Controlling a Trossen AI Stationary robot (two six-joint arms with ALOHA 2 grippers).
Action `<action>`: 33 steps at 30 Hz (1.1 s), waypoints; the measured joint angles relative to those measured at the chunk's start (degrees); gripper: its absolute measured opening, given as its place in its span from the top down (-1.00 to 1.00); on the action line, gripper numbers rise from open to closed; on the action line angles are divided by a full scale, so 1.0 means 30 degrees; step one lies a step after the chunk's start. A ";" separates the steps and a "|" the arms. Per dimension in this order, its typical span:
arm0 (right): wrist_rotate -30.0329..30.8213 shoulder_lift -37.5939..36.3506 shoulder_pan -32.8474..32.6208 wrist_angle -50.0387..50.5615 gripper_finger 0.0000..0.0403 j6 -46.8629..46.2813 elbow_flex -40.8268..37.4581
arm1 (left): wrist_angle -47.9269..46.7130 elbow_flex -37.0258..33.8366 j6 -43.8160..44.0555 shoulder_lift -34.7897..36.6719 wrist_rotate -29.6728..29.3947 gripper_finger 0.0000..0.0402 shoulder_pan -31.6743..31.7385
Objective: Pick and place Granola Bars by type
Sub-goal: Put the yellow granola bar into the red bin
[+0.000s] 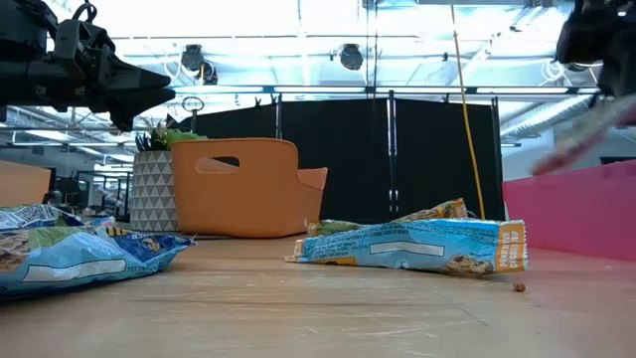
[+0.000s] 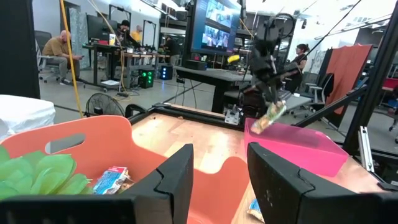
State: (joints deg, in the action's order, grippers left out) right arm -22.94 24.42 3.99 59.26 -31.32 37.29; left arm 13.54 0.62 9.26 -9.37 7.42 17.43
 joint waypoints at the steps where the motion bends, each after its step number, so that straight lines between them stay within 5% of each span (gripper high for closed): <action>1: -0.0396 0.0138 -0.0138 -0.0091 1.00 -0.0084 -0.0296 | 0.0000 0.0000 0.0000 0.0000 0.0000 0.23 0.0000; 15: -0.1075 0.1555 -0.0986 -0.3924 0.97 -0.1424 -0.3787 | 0.0000 0.0000 0.0000 0.0000 0.0000 0.23 0.0000; 27: -0.2444 0.1541 -0.0992 -0.6479 0.48 -0.1810 -0.5402 | 0.0000 0.0000 0.0000 0.0000 0.0000 0.23 0.0000; 33: -0.2389 0.1544 -0.0992 -1.1202 0.31 -0.0446 -0.5410 | 0.0000 0.0000 -0.0006 0.0004 0.0000 0.23 0.0000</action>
State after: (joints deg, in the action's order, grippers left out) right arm -30.10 29.05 1.02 25.66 -32.66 21.06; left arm 13.54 0.62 9.24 -9.35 7.42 17.43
